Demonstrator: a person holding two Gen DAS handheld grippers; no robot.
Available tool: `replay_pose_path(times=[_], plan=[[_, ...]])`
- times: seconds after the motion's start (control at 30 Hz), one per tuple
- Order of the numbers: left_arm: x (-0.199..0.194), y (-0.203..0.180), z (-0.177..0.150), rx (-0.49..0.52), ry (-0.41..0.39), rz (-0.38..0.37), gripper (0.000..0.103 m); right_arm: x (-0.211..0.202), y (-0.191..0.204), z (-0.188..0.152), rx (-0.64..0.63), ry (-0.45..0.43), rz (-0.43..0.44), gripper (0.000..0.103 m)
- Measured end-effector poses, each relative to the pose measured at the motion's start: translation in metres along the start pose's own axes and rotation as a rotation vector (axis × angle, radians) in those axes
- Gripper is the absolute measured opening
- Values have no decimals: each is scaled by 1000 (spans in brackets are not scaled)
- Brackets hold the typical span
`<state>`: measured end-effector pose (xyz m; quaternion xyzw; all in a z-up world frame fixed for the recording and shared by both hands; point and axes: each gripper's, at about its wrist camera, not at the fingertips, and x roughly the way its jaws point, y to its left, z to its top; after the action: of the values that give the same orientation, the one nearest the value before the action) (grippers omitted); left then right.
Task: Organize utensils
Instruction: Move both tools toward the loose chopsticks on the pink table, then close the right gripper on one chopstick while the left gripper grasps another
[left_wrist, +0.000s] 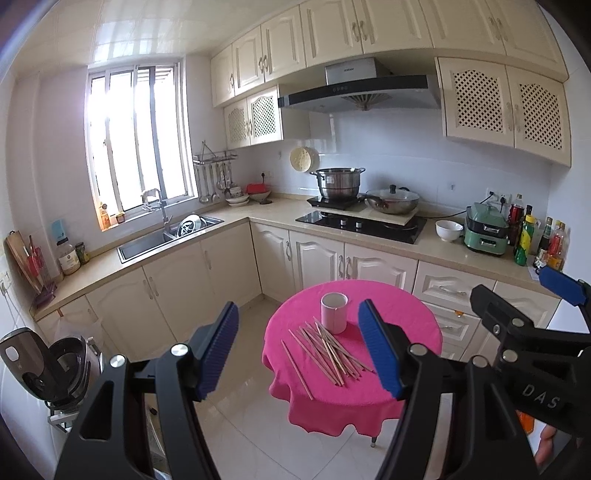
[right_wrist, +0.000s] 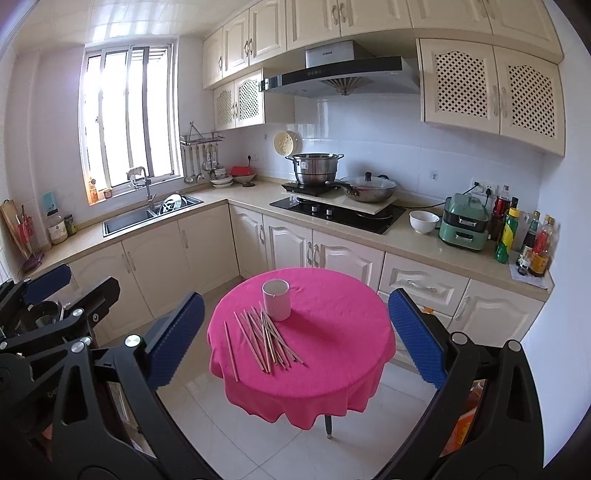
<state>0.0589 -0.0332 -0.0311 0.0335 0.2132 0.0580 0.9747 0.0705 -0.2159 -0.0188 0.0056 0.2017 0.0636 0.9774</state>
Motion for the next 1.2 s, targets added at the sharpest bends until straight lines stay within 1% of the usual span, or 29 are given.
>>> replay_pose_path(times=[0.23, 0.43, 0.73, 0.87, 0.97, 1.07, 1.13, 1.2], plan=[[22, 7, 2, 0, 25, 4, 66, 24, 5, 2, 1, 26, 10, 97], [57, 21, 7, 7, 42, -8, 66, 56, 19, 6, 8, 43, 0, 97], [138, 52, 29, 27, 81, -51, 66, 126, 48, 19, 20, 93, -14, 97], [171, 64, 34, 46, 110, -75, 66, 156, 57, 23, 43, 130, -21, 97], [197, 69, 32, 58, 133, -93, 66, 176, 60, 24, 61, 142, -20, 97], [220, 72, 27, 64, 166, -93, 66, 201, 62, 20, 77, 182, -3, 97], [242, 76, 21, 52, 211, -105, 66, 219, 60, 15, 83, 217, 5, 97], [263, 77, 16, 45, 248, -104, 66, 237, 54, 9, 103, 230, 8, 97]])
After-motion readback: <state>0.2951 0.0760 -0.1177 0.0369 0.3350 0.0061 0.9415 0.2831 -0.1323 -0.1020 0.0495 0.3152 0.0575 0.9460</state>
